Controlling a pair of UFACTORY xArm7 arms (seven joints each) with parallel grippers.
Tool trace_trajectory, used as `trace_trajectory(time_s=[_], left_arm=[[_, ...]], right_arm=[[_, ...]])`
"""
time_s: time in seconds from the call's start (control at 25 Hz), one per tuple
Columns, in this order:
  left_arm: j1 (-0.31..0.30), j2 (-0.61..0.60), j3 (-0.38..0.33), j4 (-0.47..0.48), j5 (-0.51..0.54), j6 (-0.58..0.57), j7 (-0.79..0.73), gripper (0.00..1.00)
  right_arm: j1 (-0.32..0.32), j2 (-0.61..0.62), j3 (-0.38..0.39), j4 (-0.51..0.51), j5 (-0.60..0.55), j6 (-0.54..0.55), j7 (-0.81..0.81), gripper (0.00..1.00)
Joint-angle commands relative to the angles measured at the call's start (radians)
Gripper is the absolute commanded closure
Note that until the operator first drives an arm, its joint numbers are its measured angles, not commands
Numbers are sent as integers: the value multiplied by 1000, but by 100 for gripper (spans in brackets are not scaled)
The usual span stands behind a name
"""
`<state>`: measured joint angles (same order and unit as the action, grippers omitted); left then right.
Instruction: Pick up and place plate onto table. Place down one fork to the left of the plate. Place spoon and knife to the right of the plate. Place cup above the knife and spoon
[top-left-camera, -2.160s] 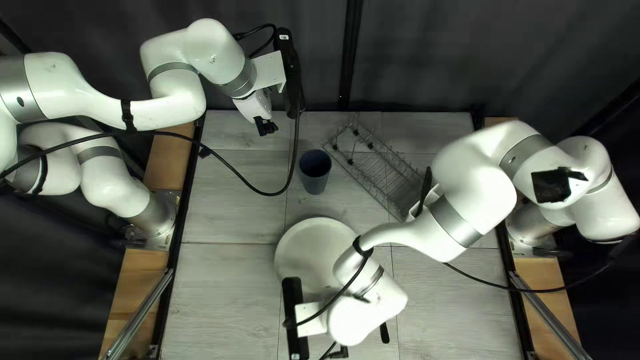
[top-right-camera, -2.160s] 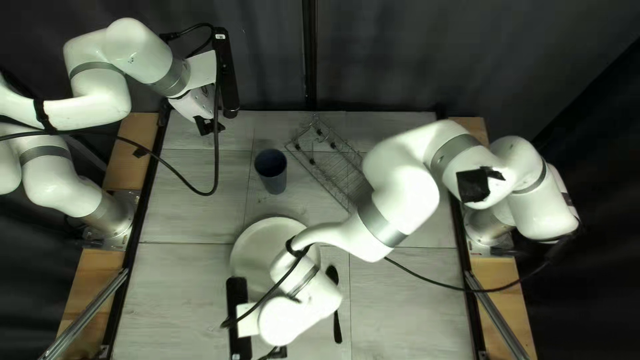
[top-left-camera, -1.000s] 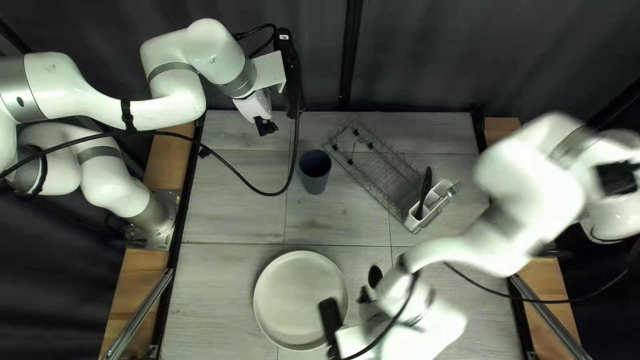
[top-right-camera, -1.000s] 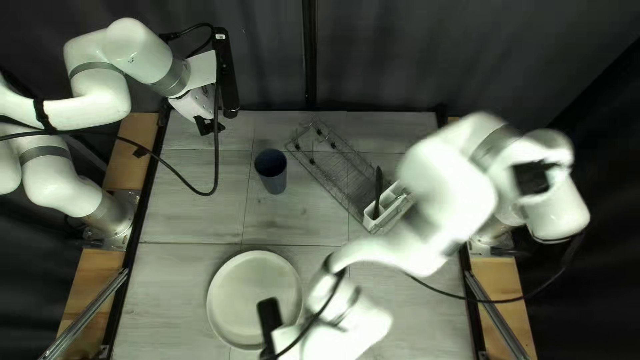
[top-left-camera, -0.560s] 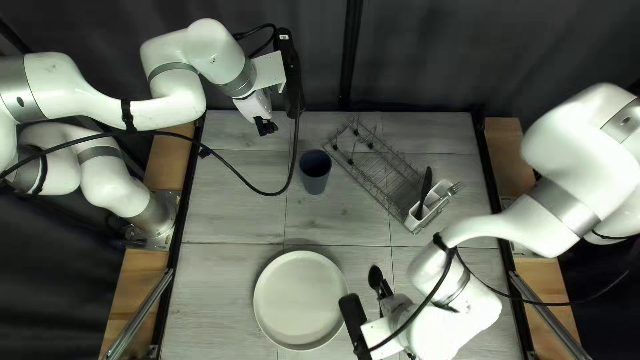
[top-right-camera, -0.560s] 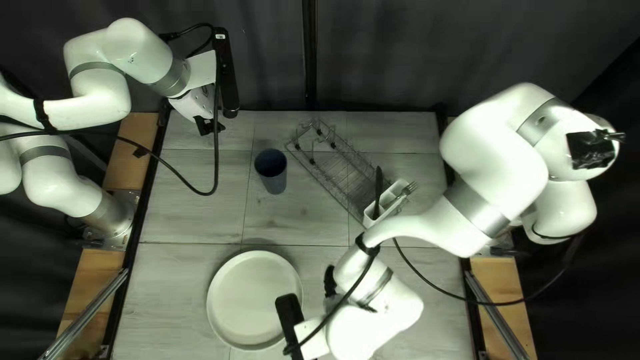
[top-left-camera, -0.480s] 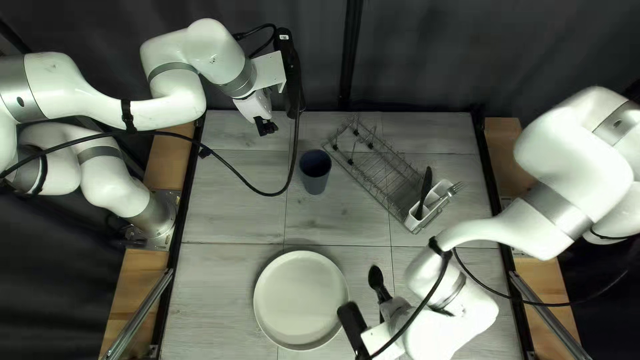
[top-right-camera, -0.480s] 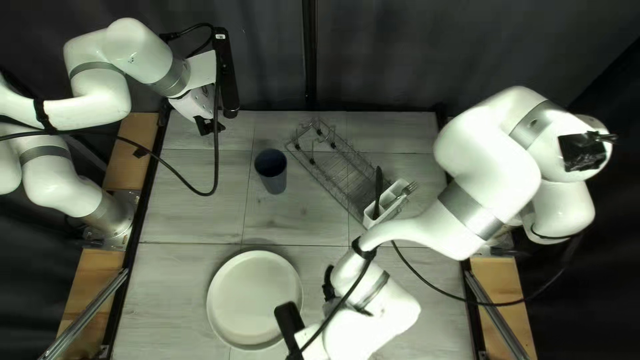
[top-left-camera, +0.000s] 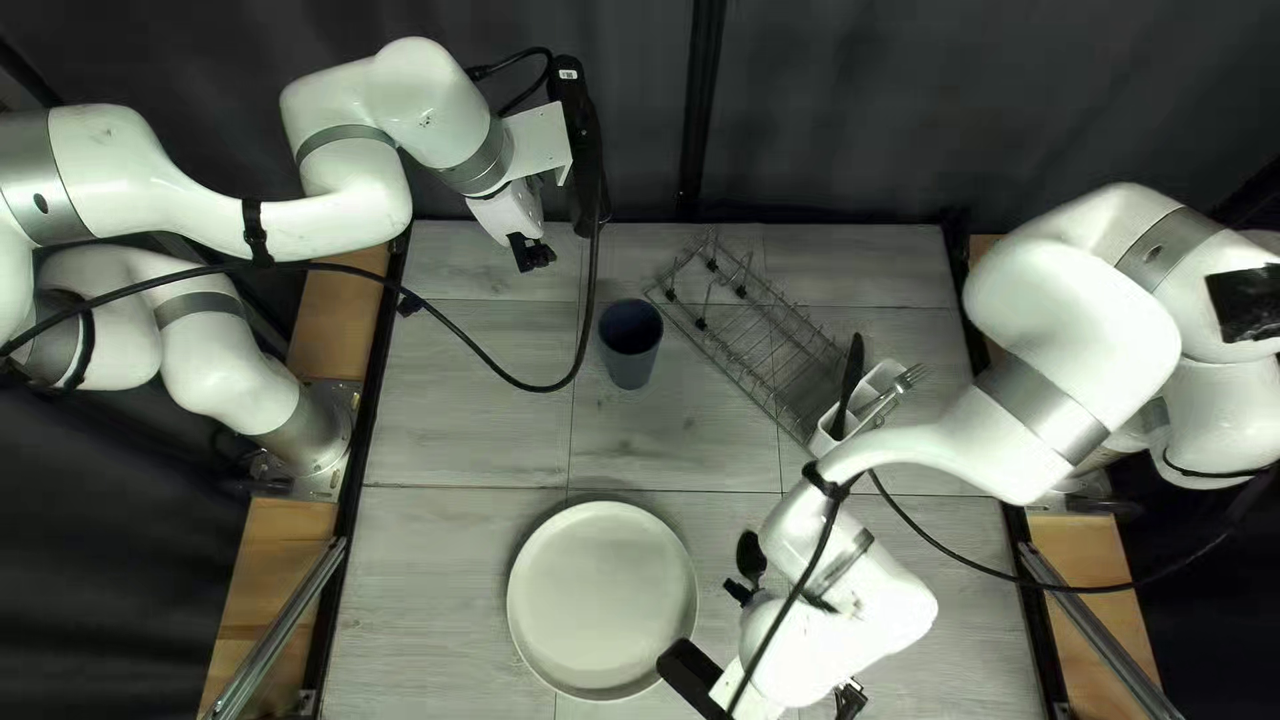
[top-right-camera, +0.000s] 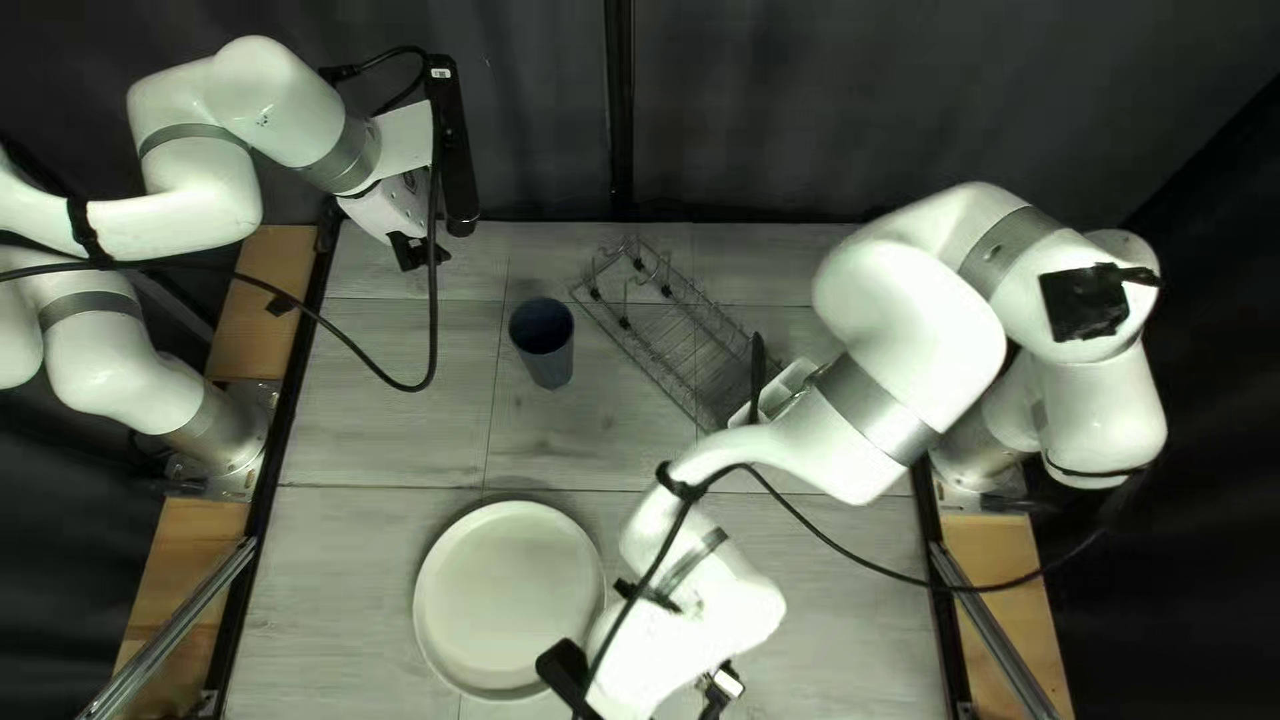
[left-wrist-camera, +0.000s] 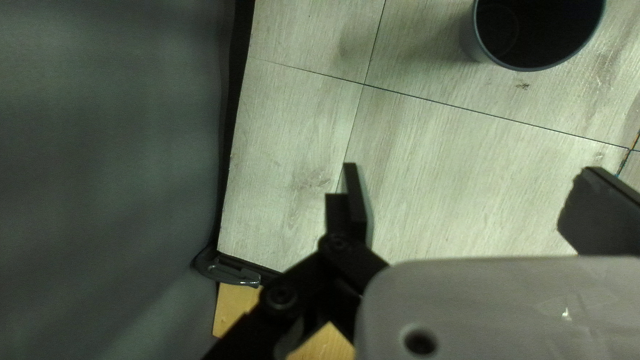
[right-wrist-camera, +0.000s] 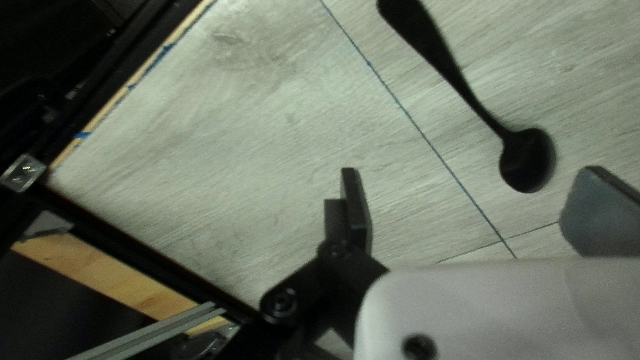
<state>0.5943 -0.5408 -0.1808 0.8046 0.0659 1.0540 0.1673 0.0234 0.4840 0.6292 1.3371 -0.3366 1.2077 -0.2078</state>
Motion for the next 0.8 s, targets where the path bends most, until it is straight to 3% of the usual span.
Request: trace_trajectory(time_s=[0.04, 0.2, 0.4, 0.68, 0.8], left_arm=[[0, 0, 0, 0, 0, 0, 0, 0], [0, 0, 0, 0, 0, 0, 0, 0], [0, 0, 0, 0, 0, 0, 0, 0], [0, 0, 0, 0, 0, 0, 0, 0], [0, 0, 0, 0, 0, 0, 0, 0]], right_arm=[[-44, -70, 18, -128, -67, -113, -133, 0], [-50, -73, 18, -173, -103, -176, -173, 0], [-111, -56, 18, -216, -109, -260, -300, 0], [-122, -61, 16, -217, -98, -264, -302, 0], [-136, -94, 10, -301, -121, -321, -291, 0]])
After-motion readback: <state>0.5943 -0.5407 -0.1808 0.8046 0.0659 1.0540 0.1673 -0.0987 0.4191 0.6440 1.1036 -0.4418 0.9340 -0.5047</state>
